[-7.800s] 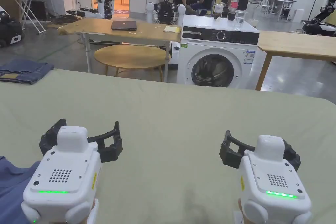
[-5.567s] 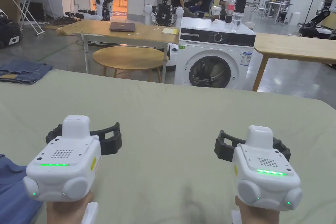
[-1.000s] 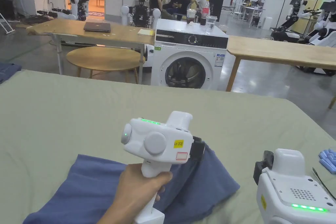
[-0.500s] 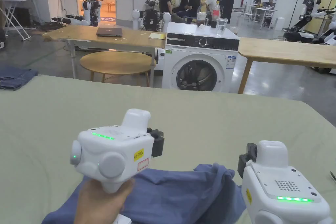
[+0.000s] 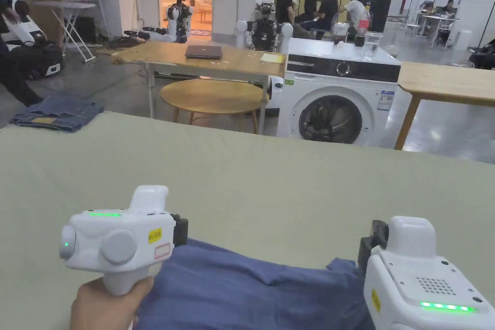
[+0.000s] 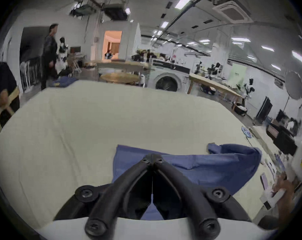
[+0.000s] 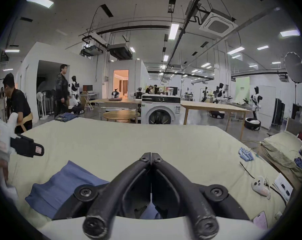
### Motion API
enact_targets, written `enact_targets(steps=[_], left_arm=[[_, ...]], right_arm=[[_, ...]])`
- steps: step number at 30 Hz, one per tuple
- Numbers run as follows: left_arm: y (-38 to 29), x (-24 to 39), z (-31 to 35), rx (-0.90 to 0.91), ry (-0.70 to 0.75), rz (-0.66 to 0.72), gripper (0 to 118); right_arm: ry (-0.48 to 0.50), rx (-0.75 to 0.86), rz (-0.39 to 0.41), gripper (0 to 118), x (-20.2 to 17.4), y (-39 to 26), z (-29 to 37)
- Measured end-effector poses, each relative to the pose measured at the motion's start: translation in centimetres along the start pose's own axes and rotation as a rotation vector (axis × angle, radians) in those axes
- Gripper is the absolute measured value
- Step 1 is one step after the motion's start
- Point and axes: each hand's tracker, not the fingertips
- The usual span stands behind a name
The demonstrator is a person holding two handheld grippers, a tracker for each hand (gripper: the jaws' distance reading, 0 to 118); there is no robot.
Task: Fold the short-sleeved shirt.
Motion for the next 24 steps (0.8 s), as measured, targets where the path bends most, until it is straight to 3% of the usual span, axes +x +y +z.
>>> enact_targets(steps=[6,8,9,13,15,18,21,22,24], left_arm=[[3.8,-4.0,-7.7,-0.191,0.018,0.024,2],[4.7,-5.1,-10.6,-0.274,0.008,0.034,37],[4.8,-5.5,-11.7,-0.303,0.012,0.036,44],[4.9,-6.9,-15.9,-0.364,0.042,0.093,49],[4.7,-7.2,-17.9,-0.418,0.078,0.096,65],[3.6,-7.2,-20.2,-0.507,0.137,0.062,63],[3.2,-5.2,-19.6,-0.435,0.188,-0.021,53],[3.0,-4.3,-19.6,-0.444,0.191,-0.096,42],[2.5,-2.8,-19.5,-0.439,0.137,-0.167,0]], right_arm=[[-0.001,-0.035,0.004,0,1.1,-0.2,-1.2],[-0.010,-0.044,0.006,0,1.6,-0.4,-1.5],[-0.014,-0.051,0.007,0,1.9,-0.5,-1.7],[-0.042,-0.078,0.018,0,3.3,-0.9,-2.3],[-0.059,-0.090,0.020,0,4.0,-1.2,-2.4],[-0.081,-0.109,0.021,0,5.1,-1.6,-2.6],[-0.104,-0.127,0.022,0,6.0,-2.1,-2.6],[-0.110,-0.135,0.015,0,6.3,-2.2,-2.6],[-0.116,-0.148,-0.005,0,6.8,-2.4,-2.6]])
